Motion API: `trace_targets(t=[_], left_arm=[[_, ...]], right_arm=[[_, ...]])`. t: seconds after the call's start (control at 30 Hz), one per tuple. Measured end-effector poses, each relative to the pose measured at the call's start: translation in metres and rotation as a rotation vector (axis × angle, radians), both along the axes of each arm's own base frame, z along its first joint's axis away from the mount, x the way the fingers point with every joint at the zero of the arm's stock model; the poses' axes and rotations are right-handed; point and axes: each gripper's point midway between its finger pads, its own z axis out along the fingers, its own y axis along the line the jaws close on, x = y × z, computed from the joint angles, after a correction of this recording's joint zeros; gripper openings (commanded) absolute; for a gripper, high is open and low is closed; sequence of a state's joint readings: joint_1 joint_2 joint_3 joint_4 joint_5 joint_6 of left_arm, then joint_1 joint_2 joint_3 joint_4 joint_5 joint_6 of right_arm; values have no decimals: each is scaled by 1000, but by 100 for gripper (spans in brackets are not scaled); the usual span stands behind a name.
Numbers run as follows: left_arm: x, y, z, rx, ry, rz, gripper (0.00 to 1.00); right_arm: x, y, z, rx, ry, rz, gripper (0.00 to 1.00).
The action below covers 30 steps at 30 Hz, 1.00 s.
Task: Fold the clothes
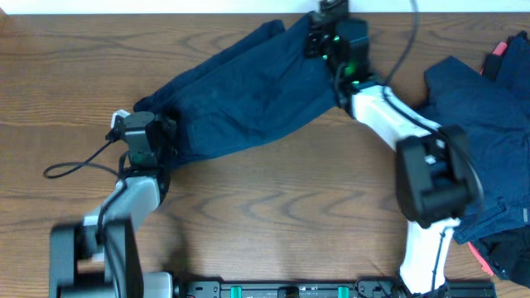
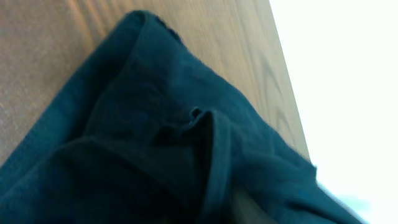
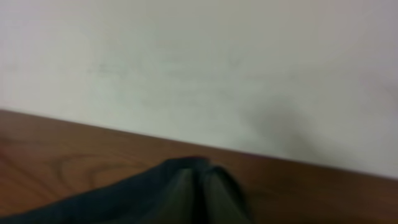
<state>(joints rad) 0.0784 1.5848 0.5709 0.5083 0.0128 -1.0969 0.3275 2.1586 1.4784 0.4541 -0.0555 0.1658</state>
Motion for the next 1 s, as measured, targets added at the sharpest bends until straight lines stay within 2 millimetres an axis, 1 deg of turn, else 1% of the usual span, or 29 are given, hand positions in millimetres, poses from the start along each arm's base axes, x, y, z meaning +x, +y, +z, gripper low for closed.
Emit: trace_targets(t=[0.03,0.07,0.1,0.17,0.23,0.3,0.33,0.43,0.5,0.57,0.63,0.7,0.73,0.8,0.87,0.9,1.0], left_arm=[[4,3,-7,0,-4,8,58],[7,8,-14,0,-7,20,75],[9,12,-18,1,-11,30,84],[12,23,-21,2,-32,54,99],[15,35,-15,-2,-67,82,98],[18,50,-5,-7,-114,103,98],[20,56,0,-10,-135,108,98],[24,75,14,-34,-189,103,98],[25,83,21,-56,-213,84,98],[25,85,28,-88,-234,42,98],[25,77,30,-128,-239,-21,98],[22,61,26,-178,-212,-93,98],[20,53,22,-206,-192,-128,98],[12,34,6,-254,-116,-195,98],[-1,18,-12,-292,-26,-249,98],[-6,12,-18,-306,8,-268,98],[-16,4,-27,-309,56,-309,98]], right_arm=[[2,6,-12,0,19,5,47],[3,15,-27,-11,40,22,74],[4,21,-40,-16,64,30,99],[1,32,-61,-31,107,48,99],[-2,35,-72,-46,143,57,99],[-3,33,-73,-54,165,57,99],[-3,29,-70,-58,183,53,99],[-9,10,-67,-72,262,26,99],[-11,-14,-59,-67,316,-16,99],[-19,-44,-49,-62,388,-67,99],[-29,-71,-42,-56,457,-108,99],[-43,-95,-45,-51,550,-132,99],[-49,-102,-49,-49,589,-139,99],[-65,-115,-64,-39,688,-139,99],[-78,-118,-82,-29,775,-119,99],[-83,-116,-90,-27,807,-98,99],[-92,-103,-111,-14,867,-19,99]])
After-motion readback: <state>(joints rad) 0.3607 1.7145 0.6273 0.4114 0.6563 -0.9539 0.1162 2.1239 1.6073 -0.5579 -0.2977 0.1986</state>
